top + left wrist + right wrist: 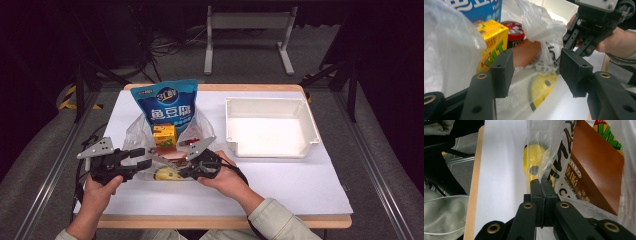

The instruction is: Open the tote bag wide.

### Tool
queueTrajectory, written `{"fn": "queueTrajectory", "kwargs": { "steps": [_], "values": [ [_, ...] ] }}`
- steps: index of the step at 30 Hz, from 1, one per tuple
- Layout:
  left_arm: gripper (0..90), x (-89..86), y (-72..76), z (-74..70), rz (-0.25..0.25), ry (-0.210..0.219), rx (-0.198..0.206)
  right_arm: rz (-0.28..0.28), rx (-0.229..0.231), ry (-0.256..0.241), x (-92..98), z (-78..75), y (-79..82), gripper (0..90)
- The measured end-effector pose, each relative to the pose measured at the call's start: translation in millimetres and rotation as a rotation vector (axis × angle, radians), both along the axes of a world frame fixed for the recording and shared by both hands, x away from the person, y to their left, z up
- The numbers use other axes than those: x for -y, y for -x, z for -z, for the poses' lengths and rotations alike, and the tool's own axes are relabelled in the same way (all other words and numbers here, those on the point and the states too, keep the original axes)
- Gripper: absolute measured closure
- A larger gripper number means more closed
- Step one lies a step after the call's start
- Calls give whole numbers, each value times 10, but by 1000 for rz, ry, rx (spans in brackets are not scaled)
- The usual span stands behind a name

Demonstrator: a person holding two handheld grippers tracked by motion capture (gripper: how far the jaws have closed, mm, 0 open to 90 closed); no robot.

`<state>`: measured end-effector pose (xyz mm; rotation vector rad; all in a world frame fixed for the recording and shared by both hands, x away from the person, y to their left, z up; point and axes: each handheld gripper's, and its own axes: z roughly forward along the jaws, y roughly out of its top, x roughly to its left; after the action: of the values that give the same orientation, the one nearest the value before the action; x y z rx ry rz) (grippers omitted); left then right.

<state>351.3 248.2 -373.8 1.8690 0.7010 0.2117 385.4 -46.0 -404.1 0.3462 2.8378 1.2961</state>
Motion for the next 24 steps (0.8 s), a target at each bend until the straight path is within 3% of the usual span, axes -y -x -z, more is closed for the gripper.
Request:
{"fn": "queueTrajectory", "kwargs": {
  "steps": [5,8,11,16,24],
  "values": [
    [412,14,-97,127,-77,-45,10,1,0,-6,7,-5,3,894],
    [411,-71,-148,164,-133,-41,-2,3,2,-6,18,-5,3,890],
    [406,-134,-173,186,-184,-70,-3,5,4,-9,16,-1,8,882],
    [397,-132,-231,289,-197,-129,-45,-2,4,-1,0,24,15,875],
    [385,-138,-291,396,-200,-143,-99,-3,-3,-1,-3,34,12,874]
  ]
}}
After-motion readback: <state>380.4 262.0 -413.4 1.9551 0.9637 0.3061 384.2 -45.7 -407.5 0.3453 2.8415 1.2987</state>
